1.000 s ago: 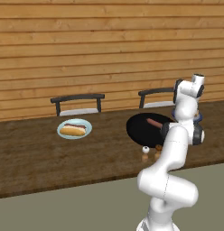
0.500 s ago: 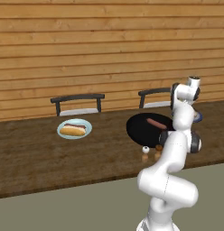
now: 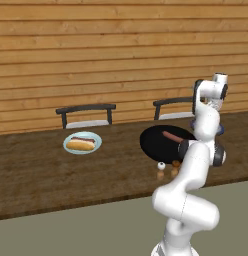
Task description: Place one bun and one sausage from the bowl on each plate.
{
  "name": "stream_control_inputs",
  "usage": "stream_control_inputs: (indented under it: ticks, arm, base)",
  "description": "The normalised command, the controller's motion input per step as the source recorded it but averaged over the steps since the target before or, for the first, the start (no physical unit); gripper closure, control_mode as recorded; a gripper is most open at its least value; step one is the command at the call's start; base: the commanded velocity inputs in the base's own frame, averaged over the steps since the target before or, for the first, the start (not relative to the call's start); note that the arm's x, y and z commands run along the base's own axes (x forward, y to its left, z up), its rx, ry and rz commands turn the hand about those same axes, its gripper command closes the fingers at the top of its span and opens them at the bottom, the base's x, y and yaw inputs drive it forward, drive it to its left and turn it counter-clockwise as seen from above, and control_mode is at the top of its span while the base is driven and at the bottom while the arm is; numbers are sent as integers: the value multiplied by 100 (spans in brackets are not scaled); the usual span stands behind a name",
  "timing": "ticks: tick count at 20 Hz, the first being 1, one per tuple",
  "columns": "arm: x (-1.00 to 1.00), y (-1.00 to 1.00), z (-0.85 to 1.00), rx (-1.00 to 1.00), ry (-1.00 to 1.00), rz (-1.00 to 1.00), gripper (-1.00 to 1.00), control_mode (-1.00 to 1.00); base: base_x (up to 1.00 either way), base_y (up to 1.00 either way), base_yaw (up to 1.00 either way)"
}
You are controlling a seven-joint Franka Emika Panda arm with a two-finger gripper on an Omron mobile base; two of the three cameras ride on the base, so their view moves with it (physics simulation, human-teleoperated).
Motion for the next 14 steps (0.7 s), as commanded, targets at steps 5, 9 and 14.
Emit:
stream_control_inputs:
  ticks: [5, 9, 14]
  arm:
    - [-100, 52, 72, 30, 46, 5, -100, -100]
    - [-100, 75, 58, 44, 60, 12, -100, -100]
    - [-73, 57, 52, 44, 67, 18, -100, -100]
  base:
    - [0, 0, 0]
    - [0, 0, 0]
    - [0, 0, 0]
